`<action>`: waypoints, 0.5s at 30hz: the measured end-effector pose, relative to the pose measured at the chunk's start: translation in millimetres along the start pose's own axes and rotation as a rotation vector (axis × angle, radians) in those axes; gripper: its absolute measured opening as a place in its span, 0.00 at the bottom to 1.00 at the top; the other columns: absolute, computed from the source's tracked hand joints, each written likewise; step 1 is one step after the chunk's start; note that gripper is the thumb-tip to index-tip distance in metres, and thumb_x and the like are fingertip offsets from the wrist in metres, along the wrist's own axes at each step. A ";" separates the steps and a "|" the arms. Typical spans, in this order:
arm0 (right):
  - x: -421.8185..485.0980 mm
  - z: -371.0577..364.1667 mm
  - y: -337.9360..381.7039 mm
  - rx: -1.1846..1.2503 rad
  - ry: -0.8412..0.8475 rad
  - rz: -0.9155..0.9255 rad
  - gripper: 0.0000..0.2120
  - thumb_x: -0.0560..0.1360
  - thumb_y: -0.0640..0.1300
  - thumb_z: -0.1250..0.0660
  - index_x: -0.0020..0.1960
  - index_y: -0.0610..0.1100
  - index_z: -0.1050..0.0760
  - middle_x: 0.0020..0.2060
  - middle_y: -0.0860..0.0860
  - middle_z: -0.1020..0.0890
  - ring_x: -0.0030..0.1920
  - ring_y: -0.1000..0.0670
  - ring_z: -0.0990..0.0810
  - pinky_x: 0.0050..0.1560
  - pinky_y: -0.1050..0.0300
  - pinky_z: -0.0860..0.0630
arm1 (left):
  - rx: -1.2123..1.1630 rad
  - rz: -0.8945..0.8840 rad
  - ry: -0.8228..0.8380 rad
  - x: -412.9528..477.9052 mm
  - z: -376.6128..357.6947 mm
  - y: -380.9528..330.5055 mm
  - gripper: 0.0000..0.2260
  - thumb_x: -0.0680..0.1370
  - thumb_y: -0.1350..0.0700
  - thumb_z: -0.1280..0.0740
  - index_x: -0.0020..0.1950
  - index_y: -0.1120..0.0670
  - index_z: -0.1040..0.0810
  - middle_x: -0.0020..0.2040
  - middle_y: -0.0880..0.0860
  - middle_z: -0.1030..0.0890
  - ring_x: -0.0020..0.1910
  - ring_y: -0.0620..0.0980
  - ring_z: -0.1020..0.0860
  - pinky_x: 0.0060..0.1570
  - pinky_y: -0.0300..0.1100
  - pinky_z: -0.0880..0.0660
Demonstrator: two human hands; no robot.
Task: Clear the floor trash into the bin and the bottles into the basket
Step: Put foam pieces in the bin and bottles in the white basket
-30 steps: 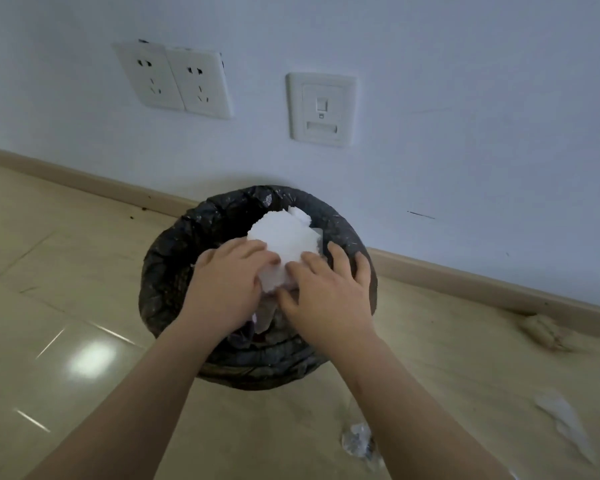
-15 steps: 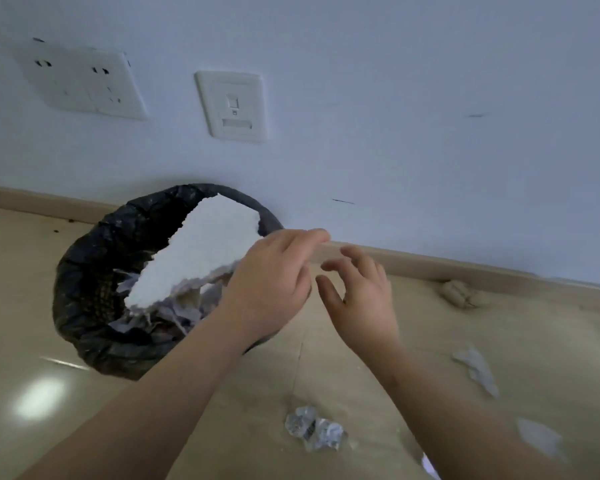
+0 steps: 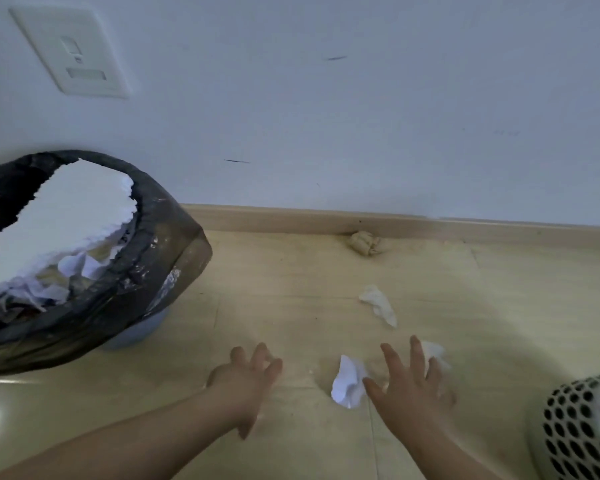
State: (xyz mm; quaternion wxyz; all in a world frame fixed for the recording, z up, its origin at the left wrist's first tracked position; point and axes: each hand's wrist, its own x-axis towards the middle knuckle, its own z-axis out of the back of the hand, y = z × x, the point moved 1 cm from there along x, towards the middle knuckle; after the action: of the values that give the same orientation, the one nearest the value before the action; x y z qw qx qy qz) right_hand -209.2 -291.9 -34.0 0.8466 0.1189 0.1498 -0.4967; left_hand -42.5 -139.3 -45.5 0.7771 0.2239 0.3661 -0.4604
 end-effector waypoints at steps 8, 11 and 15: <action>-11.6 -28.2 9.0 0.120 0.238 0.108 0.31 0.74 0.56 0.36 0.72 0.60 0.46 0.75 0.53 0.53 0.74 0.43 0.49 0.69 0.49 0.37 | -0.275 -0.027 -0.310 10.8 0.2 -7.2 0.12 0.79 0.57 0.41 0.62 0.54 0.32 0.60 0.54 0.35 0.58 0.56 0.33 0.48 0.45 0.32; -14.2 -28.7 26.5 0.188 0.239 0.269 0.28 0.75 0.48 0.38 0.72 0.55 0.42 0.75 0.52 0.49 0.74 0.46 0.47 0.71 0.56 0.42 | -0.488 -0.069 -0.326 22.6 5.3 -7.7 0.11 0.76 0.58 0.37 0.58 0.54 0.28 0.55 0.53 0.28 0.56 0.55 0.27 0.47 0.42 0.32; -10.1 -25.7 35.8 0.320 0.249 0.451 0.25 0.75 0.43 0.38 0.71 0.52 0.38 0.76 0.53 0.49 0.75 0.53 0.46 0.70 0.62 0.43 | -1.125 0.014 -0.253 26.5 26.7 -20.2 0.03 0.75 0.56 0.34 0.46 0.53 0.27 0.40 0.53 0.21 0.35 0.51 0.24 0.39 0.42 0.25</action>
State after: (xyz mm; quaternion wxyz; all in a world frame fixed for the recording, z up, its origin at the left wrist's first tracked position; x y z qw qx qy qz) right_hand -186.0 -257.6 -52.2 0.8811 0.3410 0.1421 -0.2953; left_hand -42.4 -181.9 -49.3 0.8173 -0.2782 0.4576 -0.2128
